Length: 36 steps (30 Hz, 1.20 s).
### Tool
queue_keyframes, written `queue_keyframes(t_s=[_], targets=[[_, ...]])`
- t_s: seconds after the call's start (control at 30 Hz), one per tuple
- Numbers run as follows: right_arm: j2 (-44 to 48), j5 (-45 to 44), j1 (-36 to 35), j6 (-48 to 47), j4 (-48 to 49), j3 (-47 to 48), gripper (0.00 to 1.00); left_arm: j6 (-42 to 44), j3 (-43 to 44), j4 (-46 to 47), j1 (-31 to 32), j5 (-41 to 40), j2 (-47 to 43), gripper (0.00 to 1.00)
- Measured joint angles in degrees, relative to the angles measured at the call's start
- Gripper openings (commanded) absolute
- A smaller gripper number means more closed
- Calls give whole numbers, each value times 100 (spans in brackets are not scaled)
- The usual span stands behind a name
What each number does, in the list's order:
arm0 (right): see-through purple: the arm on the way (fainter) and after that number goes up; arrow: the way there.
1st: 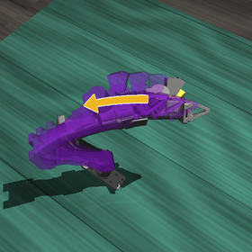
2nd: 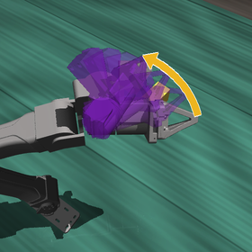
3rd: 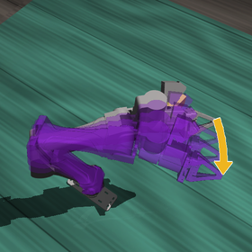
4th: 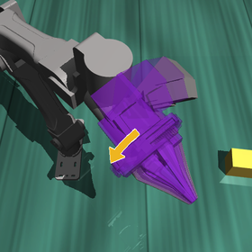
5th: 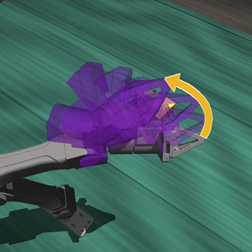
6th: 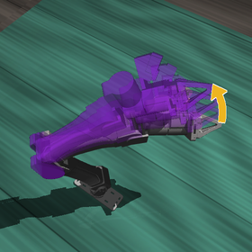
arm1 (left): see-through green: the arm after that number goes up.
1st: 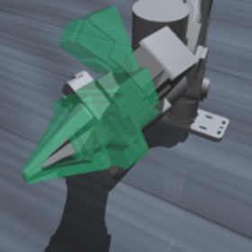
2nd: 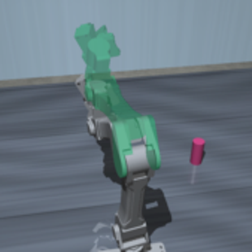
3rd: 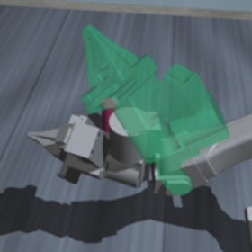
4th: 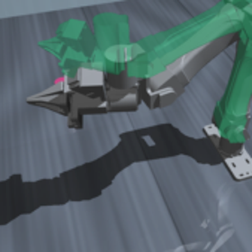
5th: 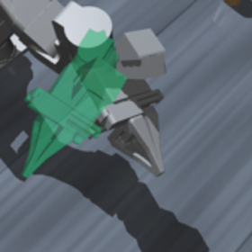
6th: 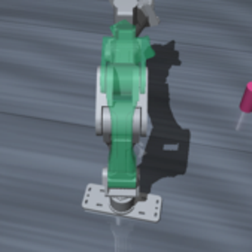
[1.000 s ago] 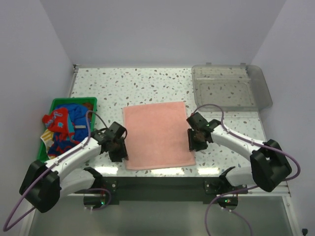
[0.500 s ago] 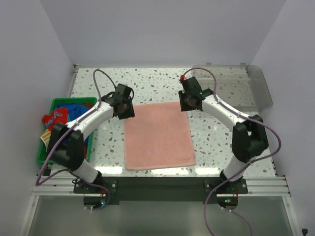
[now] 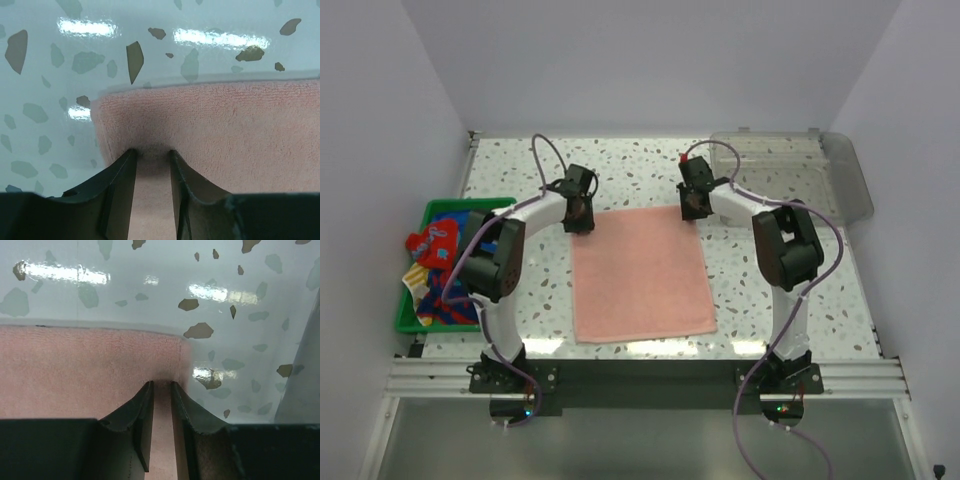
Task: Fold and stack the towels
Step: Fold the towel
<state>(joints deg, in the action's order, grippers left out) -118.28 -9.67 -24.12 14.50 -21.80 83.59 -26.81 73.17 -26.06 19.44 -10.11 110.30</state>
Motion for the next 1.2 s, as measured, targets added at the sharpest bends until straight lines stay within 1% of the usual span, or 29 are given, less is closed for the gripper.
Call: queue_keyframes(t_s=[0.1,0.13,0.17,0.2,0.23,0.3,0.33,0.4,0.43,0.6,0.77,0.8,1.0,1.2], targets=[[-17,28,70,-13,7,4,27,157,-39,107,-74,68,-26,50],[-17,37,74,-46,-20,15,30,258,-57,144,-96,72,-46,55],[-15,57,74,-111,-74,48,32,402,-83,184,-111,70,-83,58],[-15,92,74,-223,-144,87,37,566,-111,216,-133,66,-131,60],[-9,149,79,-358,-216,125,39,726,-140,258,-153,59,-199,64],[-4,269,98,-675,-470,291,45,1106,-157,332,-201,70,-354,76],[-4,385,116,-896,-629,422,52,1318,-157,404,-234,101,-448,83],[-9,627,144,-1294,-931,748,55,1766,-87,529,-334,302,-588,87],[-17,778,162,-1537,-1086,962,57,1976,0,568,-402,446,-605,93],[-291,1493,243,-2686,-1792,2229,58,3012,595,562,-715,1349,-472,94],[-1016,2006,332,-3670,-2559,3340,55,3926,1259,315,-743,1930,22,88],[-1182,2068,354,-3847,-2726,3493,53,4089,1344,229,-734,1996,118,86],[-1974,2262,420,-4518,-3440,4083,50,4750,1626,-267,-732,2299,533,82],[-2306,2271,428,-4876,-3709,4365,49,5080,1971,-538,-732,2610,824,80]])
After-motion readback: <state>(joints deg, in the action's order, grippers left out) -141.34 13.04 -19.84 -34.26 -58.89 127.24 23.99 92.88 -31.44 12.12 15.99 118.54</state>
